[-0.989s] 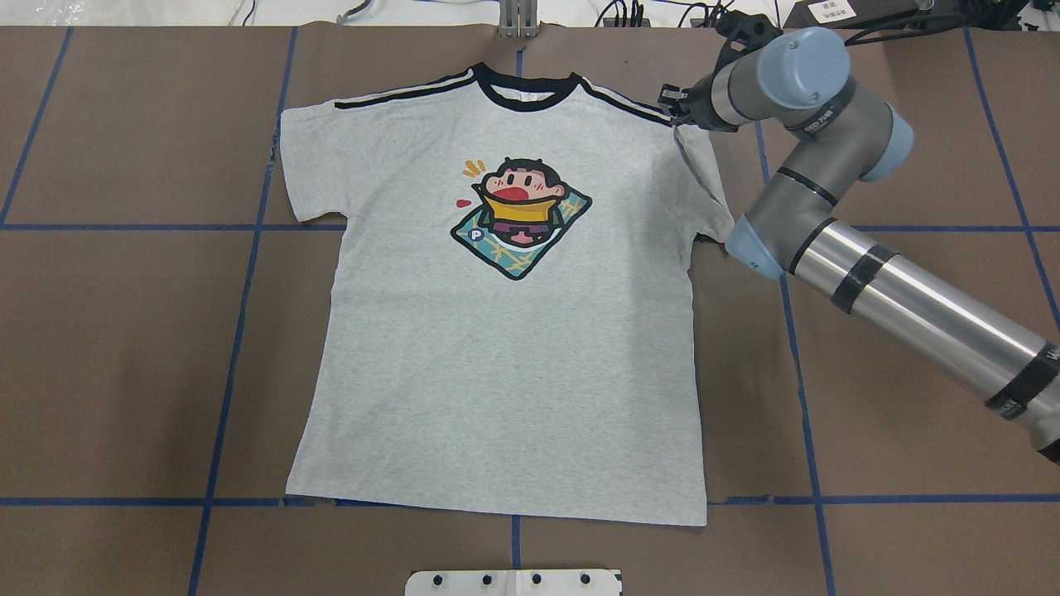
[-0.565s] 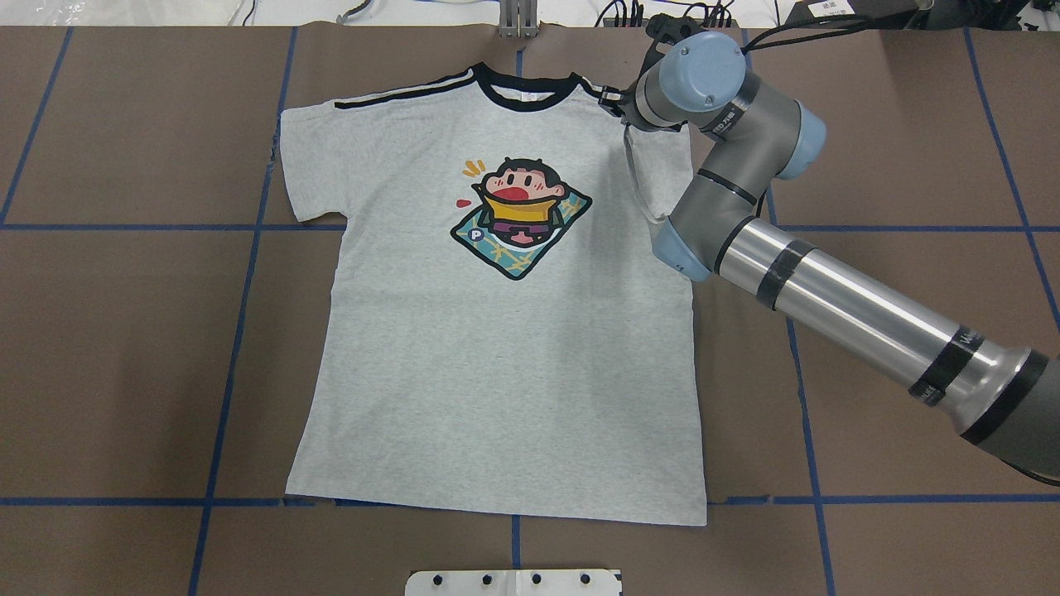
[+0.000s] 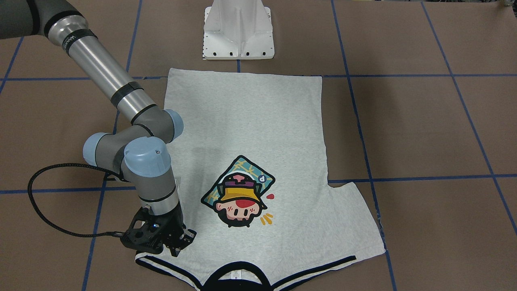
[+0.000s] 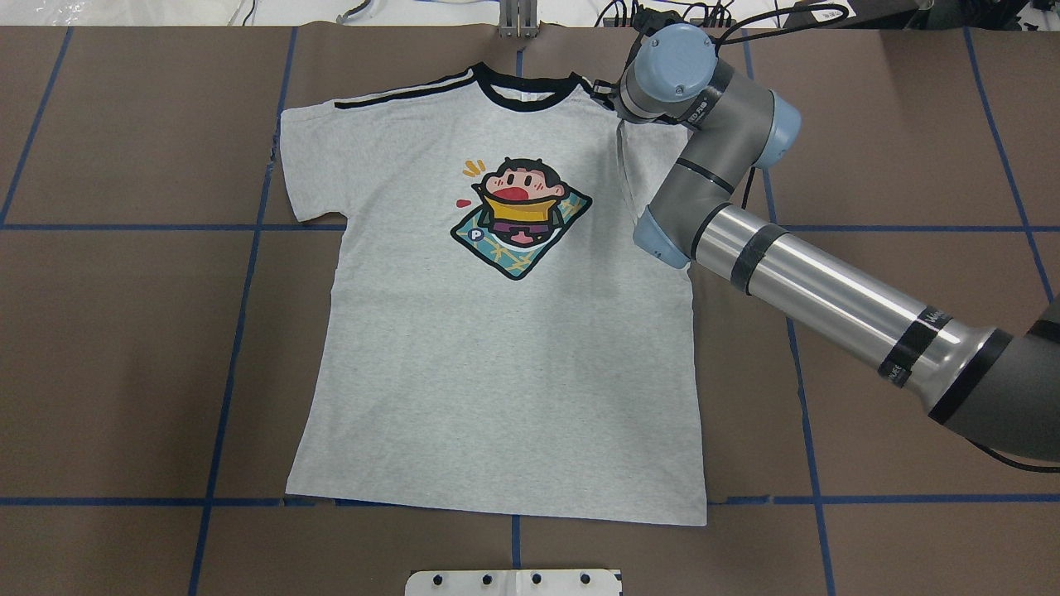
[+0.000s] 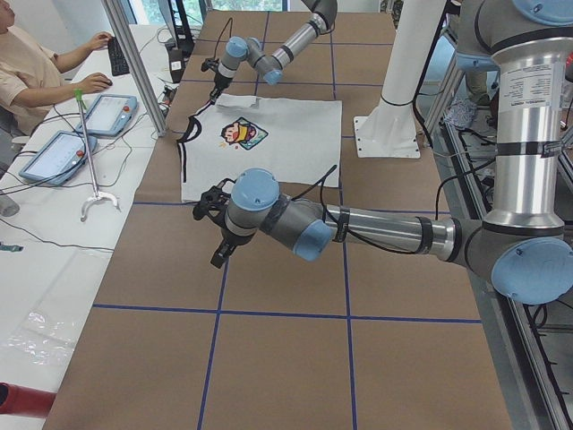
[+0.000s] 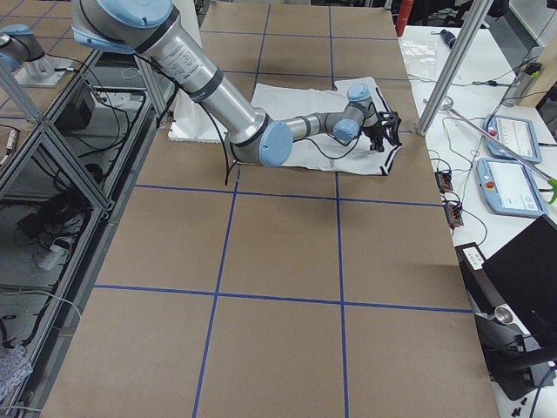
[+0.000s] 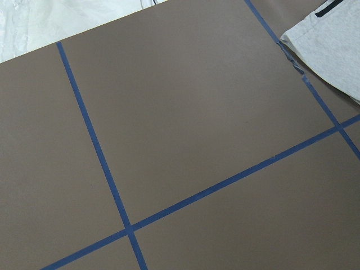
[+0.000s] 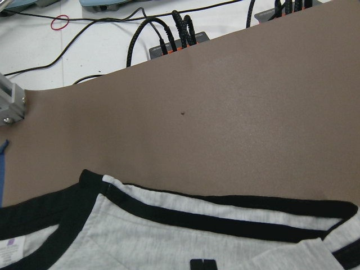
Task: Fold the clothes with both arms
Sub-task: 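Fold the grasped sleeve inward over the shirt body, then release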
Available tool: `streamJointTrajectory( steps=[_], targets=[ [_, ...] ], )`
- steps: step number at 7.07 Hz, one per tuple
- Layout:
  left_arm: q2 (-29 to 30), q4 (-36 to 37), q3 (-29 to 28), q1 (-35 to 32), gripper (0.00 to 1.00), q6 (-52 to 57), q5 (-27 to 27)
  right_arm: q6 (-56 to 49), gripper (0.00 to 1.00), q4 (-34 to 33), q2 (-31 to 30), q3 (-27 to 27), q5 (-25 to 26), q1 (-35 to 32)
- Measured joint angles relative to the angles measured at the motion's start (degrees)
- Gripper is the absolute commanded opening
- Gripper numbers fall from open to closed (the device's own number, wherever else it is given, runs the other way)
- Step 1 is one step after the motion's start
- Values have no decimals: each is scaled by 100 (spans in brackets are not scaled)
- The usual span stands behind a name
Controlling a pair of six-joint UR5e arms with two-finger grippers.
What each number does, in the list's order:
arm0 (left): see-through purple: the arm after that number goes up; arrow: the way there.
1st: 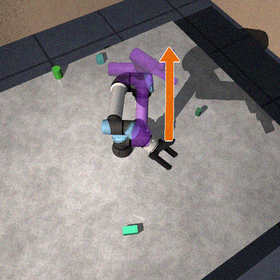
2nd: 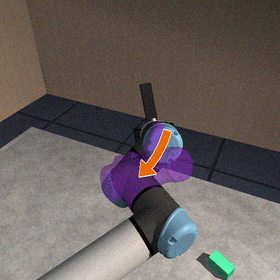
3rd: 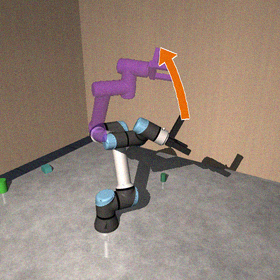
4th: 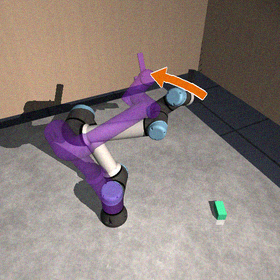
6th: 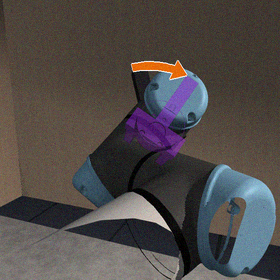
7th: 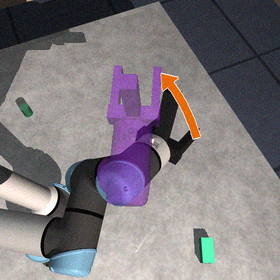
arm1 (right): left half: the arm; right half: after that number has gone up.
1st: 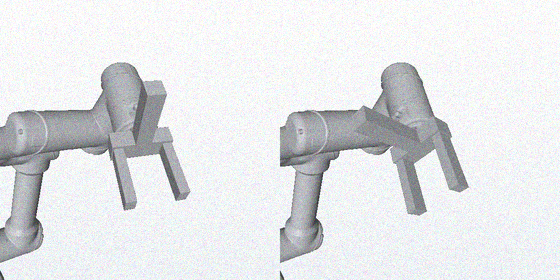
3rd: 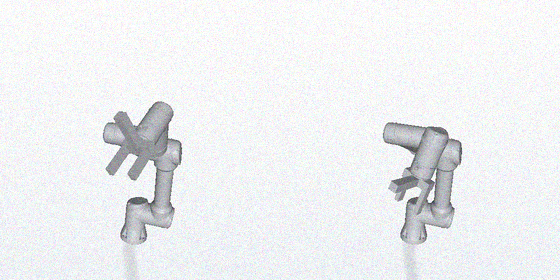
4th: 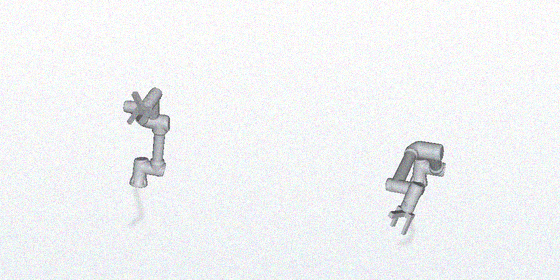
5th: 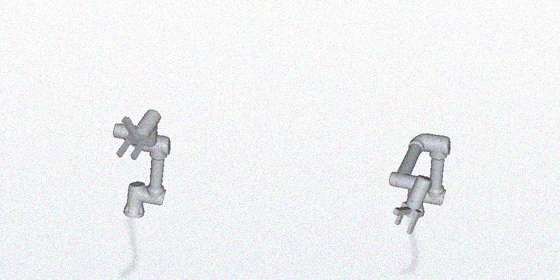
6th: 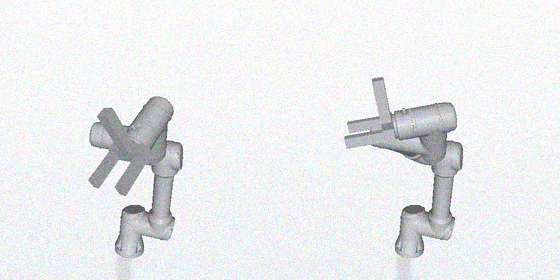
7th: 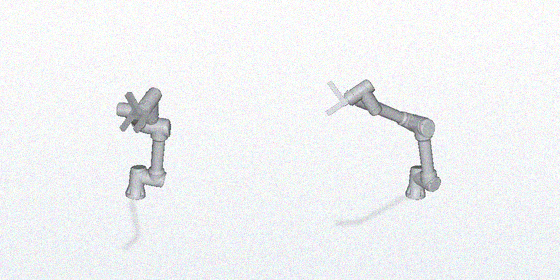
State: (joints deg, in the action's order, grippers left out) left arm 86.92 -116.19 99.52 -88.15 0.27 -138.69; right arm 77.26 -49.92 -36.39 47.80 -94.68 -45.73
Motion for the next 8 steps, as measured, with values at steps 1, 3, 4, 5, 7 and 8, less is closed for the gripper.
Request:
streamJointTrajectory(
  steps=[1, 3, 4, 5, 7, 8],
  targets=[
    [-3, -2, 0, 0, 100, 0, 0, -6, 99, 1, 4, -29, 62, -6],
    [-2, -8, 0, 13, 100, -5, 0, -29, 100, 8, 12, -25, 102, -14],
    [19, -11, -7, 60, 100, -17, 2, -62, 100, 7, -1, 44, 88, -52],
    [108, -8, -46, 151, 100, -35, 8, -119, 100, -2, -75, 246, -75, -160],
    [415, -99, -518, 339, 100, -51, -261, -228, 100, -177, -739, 1397, -686, -332],
    [645, -288, -838, 489, 99, -236, -527, -231, 100, -468, -1257, 2331, -980, -362]
  ],
)
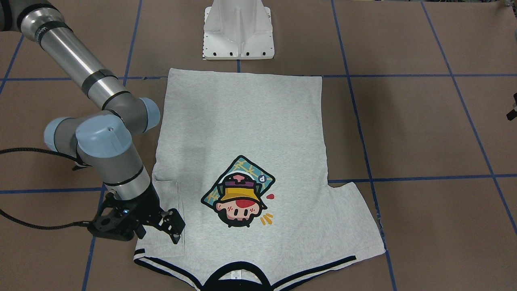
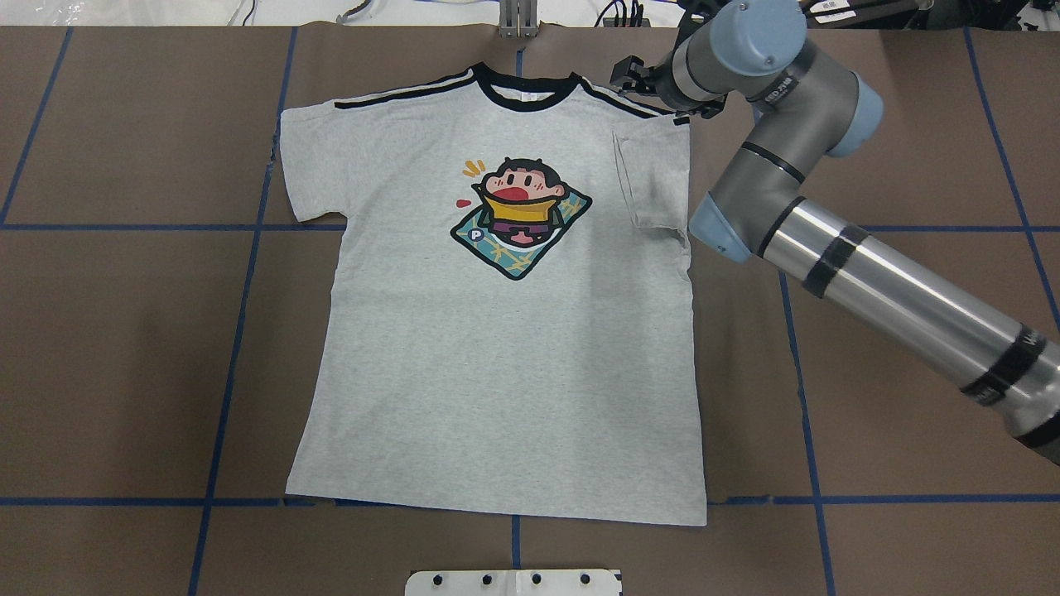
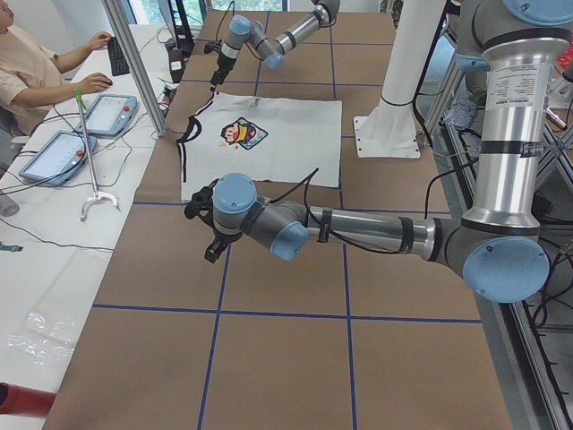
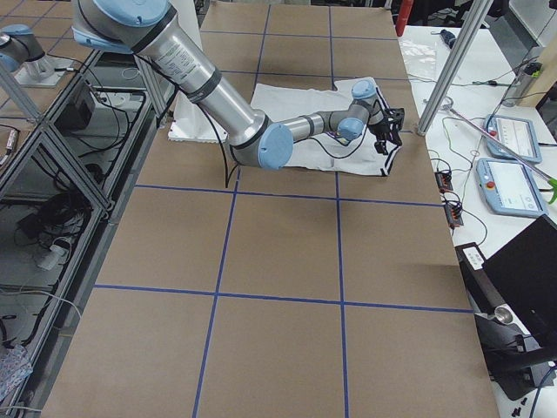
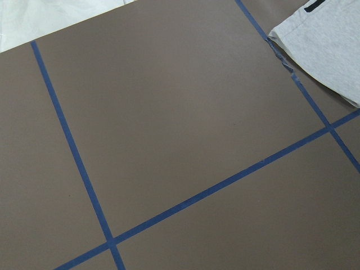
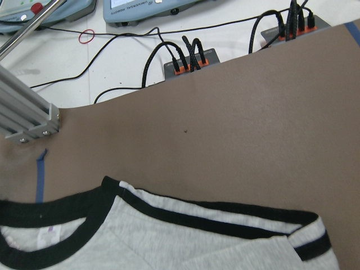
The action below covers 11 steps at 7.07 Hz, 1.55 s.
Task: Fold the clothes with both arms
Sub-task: 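Fold the grasped sleeve inward over the shirt body, then release, then move the left gripper to the sleeve nearest it while right gripper waits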
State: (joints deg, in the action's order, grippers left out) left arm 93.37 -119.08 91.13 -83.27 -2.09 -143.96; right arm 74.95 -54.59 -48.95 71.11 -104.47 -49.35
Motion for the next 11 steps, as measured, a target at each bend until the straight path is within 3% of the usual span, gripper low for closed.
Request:
streamJointTrajectory(
  steps=[2, 3, 6, 8, 9, 11],
  targets=[
    [395, -618, -286, 621, 93, -1426, -51, 1, 100, -576, -938, 1724, -344, -24],
    [687, -818, -428, 1020, 93, -2310, 202, 0, 100, -711, -1212, 2192, -429, -31],
    [2174, -1227, -1607, 2274, 92, -4509, 1623, 7, 100, -783, -1888, 3065, -485, -42],
    [2946, -2246, -3008, 2632, 86, -4974, 2457, 10, 100, -782, -2341, 3578, -477, -23],
    [3227, -2601, -3557, 2676, 78, -5036, 2653, 11, 100, -781, -2415, 3656, -470, -10],
    [3632, -2827, -4203, 2720, 71, -5083, 2896, 9, 100, -781, -2466, 3677, -430, 40]
  ],
)
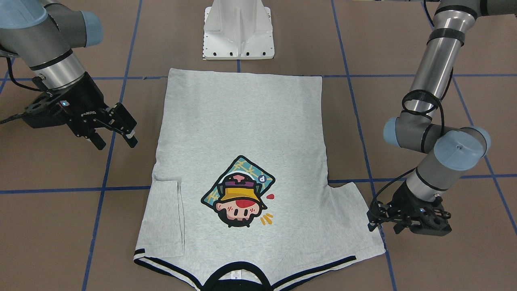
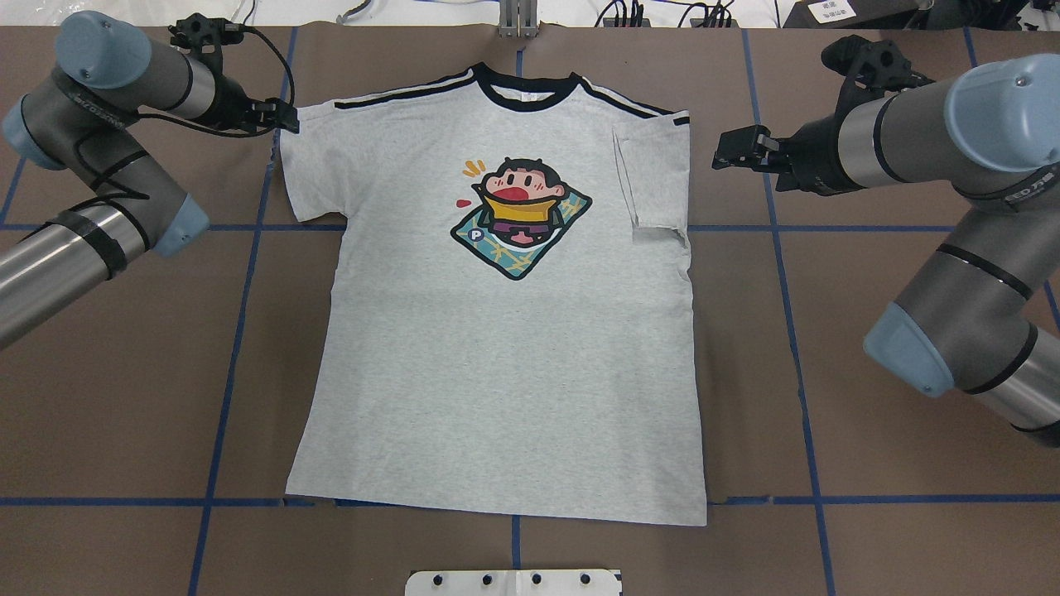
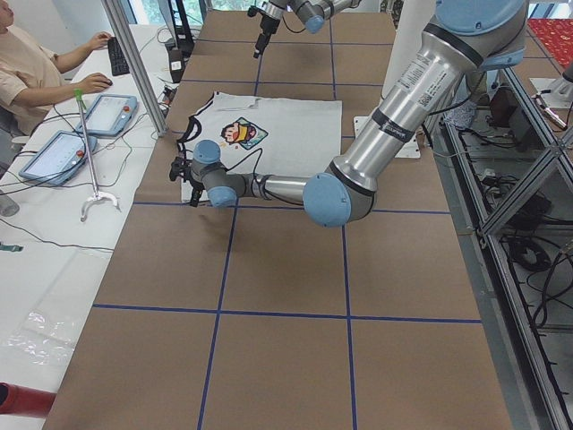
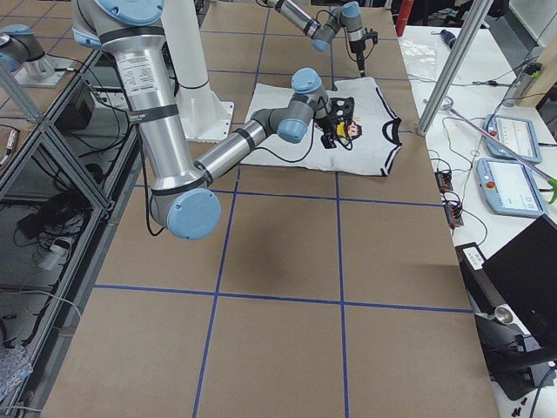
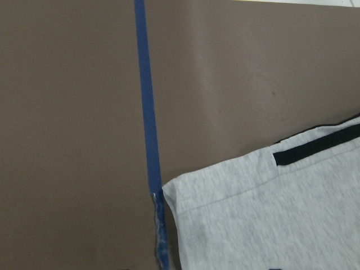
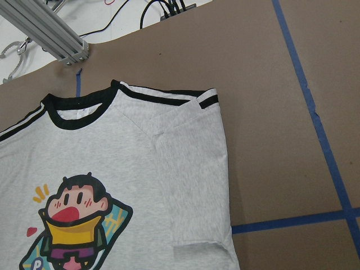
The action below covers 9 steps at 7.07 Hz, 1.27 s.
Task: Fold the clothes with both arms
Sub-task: 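Move the left gripper to the sleeve nearest it while right gripper waits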
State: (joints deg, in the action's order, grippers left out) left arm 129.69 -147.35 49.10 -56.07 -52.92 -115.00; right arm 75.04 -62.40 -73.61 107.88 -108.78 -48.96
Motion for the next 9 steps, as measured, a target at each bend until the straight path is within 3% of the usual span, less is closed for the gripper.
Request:
streamJointTrajectory(
  steps=[5, 6, 7, 8, 9],
  targets=[
    [479, -236, -835, 43, 52, -8, 169, -63, 100, 0, -5, -59, 103, 35],
    [532, -272, -948, 43, 43, -8, 189, -69, 100, -2, -6, -70, 132, 38],
    [582, -321, -1051, 43, 18, -8, 207, -74, 100, -6, -8, -88, 152, 41],
    [618, -344, -1109, 43, 0, -8, 217, -76, 100, -8, -8, -109, 160, 42],
    [637, -352, -1139, 43, 0, -8, 221, -77, 100, -8, -13, -119, 162, 42]
  ],
)
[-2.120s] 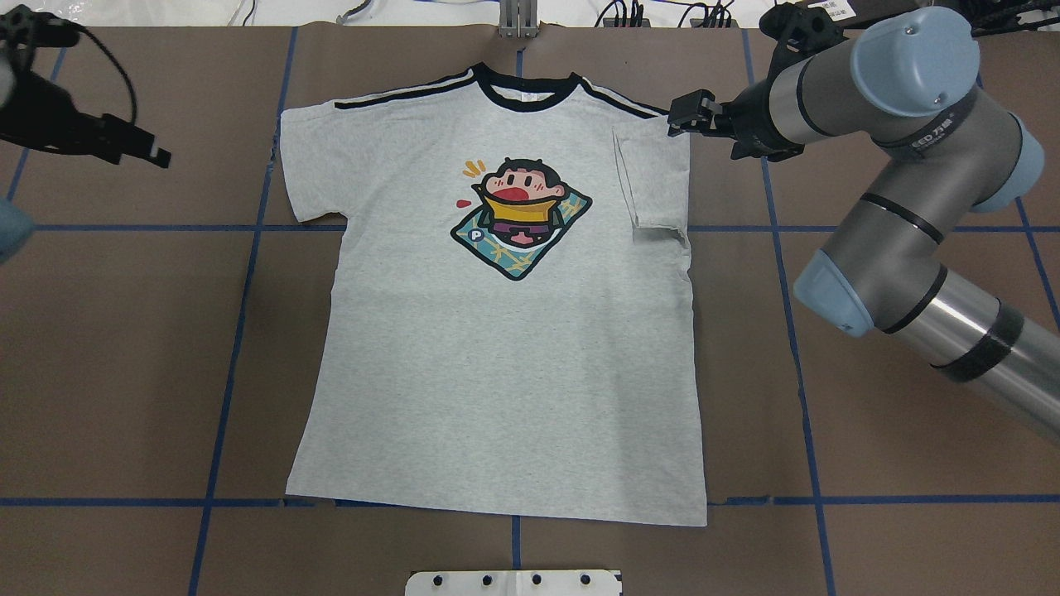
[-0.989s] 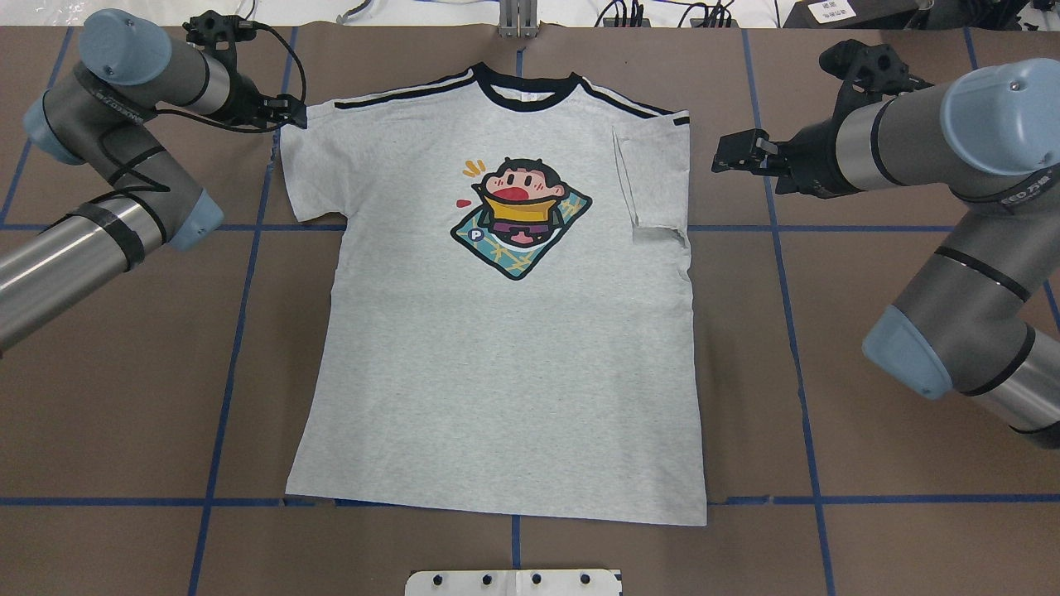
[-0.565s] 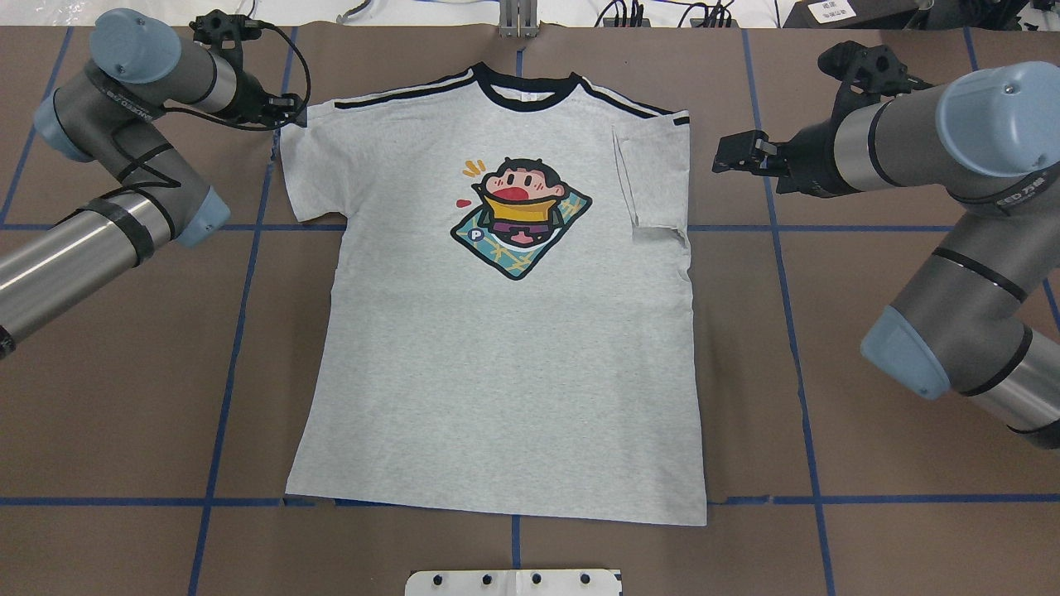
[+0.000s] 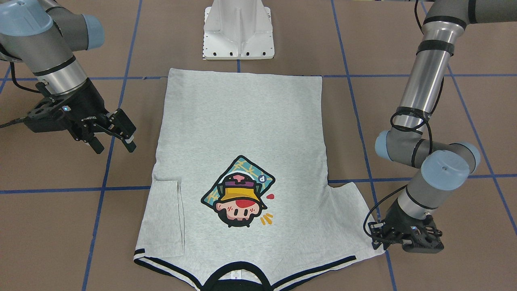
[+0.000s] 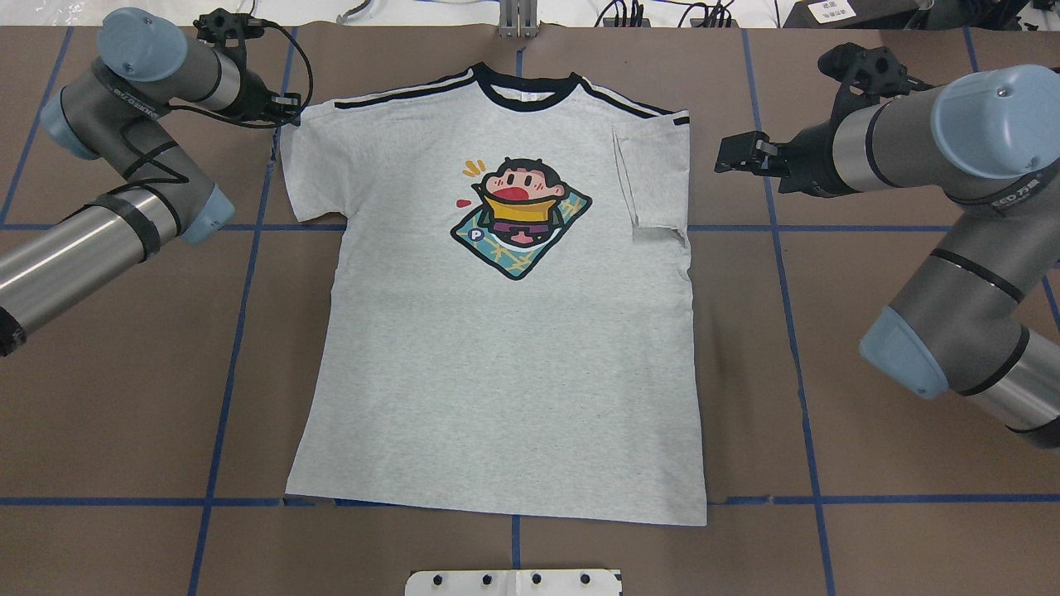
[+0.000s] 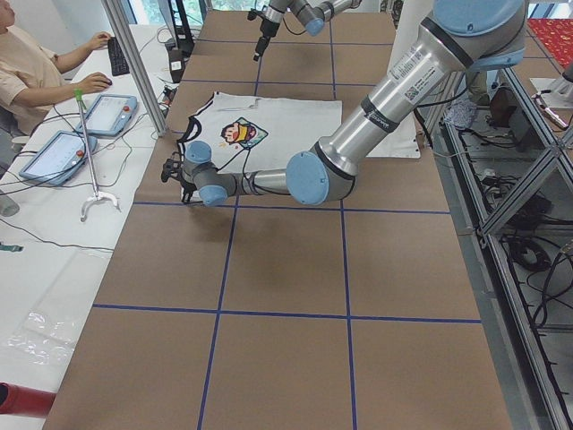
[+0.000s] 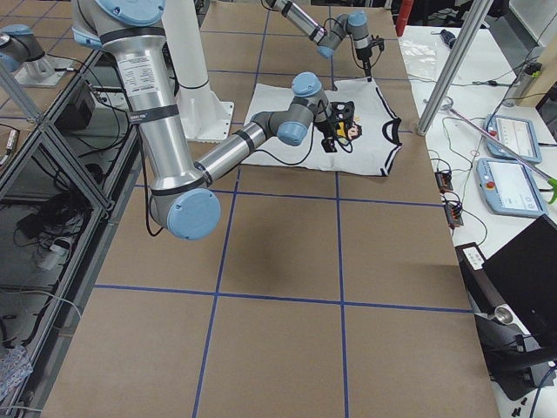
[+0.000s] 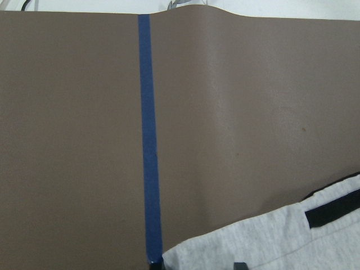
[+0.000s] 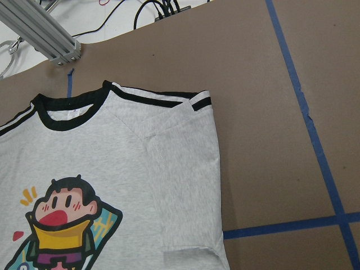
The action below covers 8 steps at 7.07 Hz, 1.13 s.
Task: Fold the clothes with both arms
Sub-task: 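Move the left gripper to the sleeve nearest it while right gripper waits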
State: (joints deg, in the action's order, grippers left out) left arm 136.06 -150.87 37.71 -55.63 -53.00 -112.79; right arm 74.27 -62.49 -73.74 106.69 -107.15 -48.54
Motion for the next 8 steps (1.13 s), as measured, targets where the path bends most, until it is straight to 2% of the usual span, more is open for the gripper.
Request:
streamJointTrajectory(
  steps=[2, 6, 8],
  targets=[
    [60, -2, 75, -1, 0, 5, -4, -7, 100, 2, -36, -30, 4, -3],
    [99, 408, 1304, 215, 0, -906, -18, -17, 100, 8, -54, -116, 10, 2],
    [201, 570, 1478, 478, 0, -1311, 39, -18, 100, 9, -46, -151, 10, 6]
  ],
)
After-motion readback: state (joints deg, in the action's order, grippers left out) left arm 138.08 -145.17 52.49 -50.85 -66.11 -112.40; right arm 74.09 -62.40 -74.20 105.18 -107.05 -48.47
